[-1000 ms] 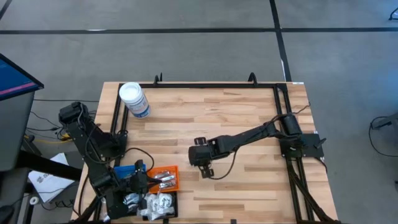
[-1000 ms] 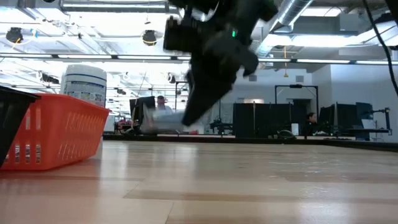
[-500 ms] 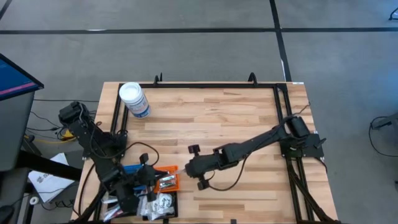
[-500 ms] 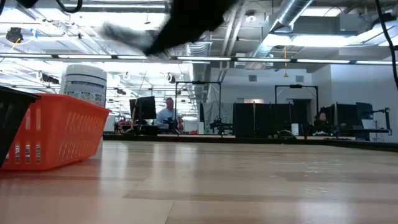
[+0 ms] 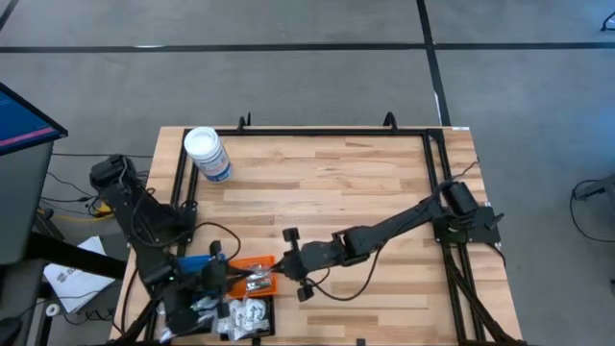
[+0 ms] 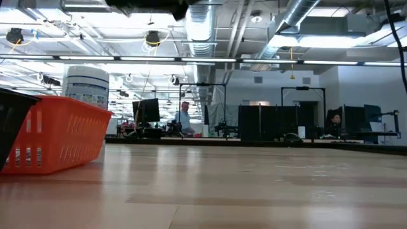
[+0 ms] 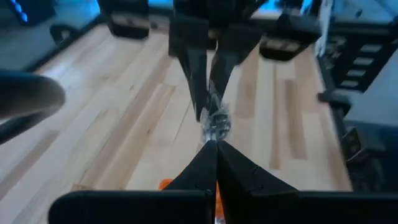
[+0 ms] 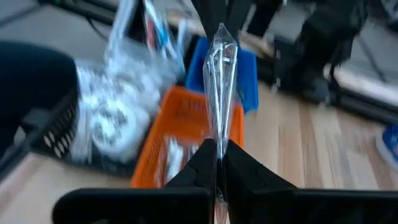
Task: Pick & Place Travel size toiletries
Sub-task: Put the nail cutter into the orange basket
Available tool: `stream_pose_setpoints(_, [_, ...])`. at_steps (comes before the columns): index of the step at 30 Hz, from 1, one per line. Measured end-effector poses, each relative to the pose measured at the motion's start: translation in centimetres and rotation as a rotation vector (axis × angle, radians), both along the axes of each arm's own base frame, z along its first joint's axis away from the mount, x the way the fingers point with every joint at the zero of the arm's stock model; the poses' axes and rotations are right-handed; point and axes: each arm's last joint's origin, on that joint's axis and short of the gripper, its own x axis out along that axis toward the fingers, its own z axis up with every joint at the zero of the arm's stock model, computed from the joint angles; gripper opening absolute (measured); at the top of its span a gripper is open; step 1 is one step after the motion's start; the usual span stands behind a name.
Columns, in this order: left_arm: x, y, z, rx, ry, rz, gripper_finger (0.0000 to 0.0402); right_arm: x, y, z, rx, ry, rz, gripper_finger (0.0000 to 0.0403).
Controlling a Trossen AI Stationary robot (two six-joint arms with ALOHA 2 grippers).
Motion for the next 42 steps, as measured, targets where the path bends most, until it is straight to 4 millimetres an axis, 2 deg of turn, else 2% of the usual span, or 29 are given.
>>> stream_pose_setpoints(5, [-2.6,-1.3,0.6,0.084,-0.144,-0.004,0.0000,-0.6,0.6,0.8,0.063,-0.180,0.039,0.0001])
stream_pose_setpoints(9, [-5.0,-2.5,1.0,0.126,-0.268,-0.020,0.0000,-1.8,0.2,1.4,0.110,-0.277,0.044,0.0001])
stream_pose_setpoints(11, [-5.7,-2.7,1.1,0.140,-0.307,-0.017,0.0001,-2.4,-0.3,1.5,0.138,-0.321,0.045,0.0001])
stream_pose_setpoints(13, [-5.7,-2.6,1.2,0.158,-0.347,0.012,0.0003,-2.8,-0.5,2.5,0.199,-0.432,0.077,0.0001])
stream_pose_setpoints(16, [-5.0,-2.1,1.1,0.183,-0.372,0.067,0.0012,-3.4,-0.5,3.6,0.294,-0.577,0.137,0.0001])
stream_pose_setpoints(22, [-2.4,-0.5,1.1,0.222,-0.363,0.185,0.0066,-3.6,-0.9,4.2,0.342,-0.666,0.151,0.0001])
stream_pose_setpoints(28, [0.5,0.0,3.3,0.284,-0.315,0.256,0.0143,-3.3,-1.9,4.8,0.341,-0.728,0.128,0.0001])
stream_pose_setpoints(32, [1.8,-1.0,5.2,0.344,-0.242,0.126,0.0175,-3.1,-2.2,4.6,0.335,-0.705,0.140,0.0005])
stream_pose_setpoints(36, [3.1,-2.0,7.5,0.267,-0.333,-0.196,0.0183,-3.2,-1.9,4.3,0.321,-0.677,0.152,0.0004])
stream_pose_setpoints(38, [3.3,-2.1,8.0,0.264,-0.394,-0.254,0.0180,-3.4,-1.4,4.4,0.312,-0.688,0.170,0.0004])
stream_pose_setpoints(42, [3.2,-2.0,7.7,0.290,-0.409,-0.267,0.0167,-3.9,0.0,4.4,0.286,-0.701,0.207,0.0005])
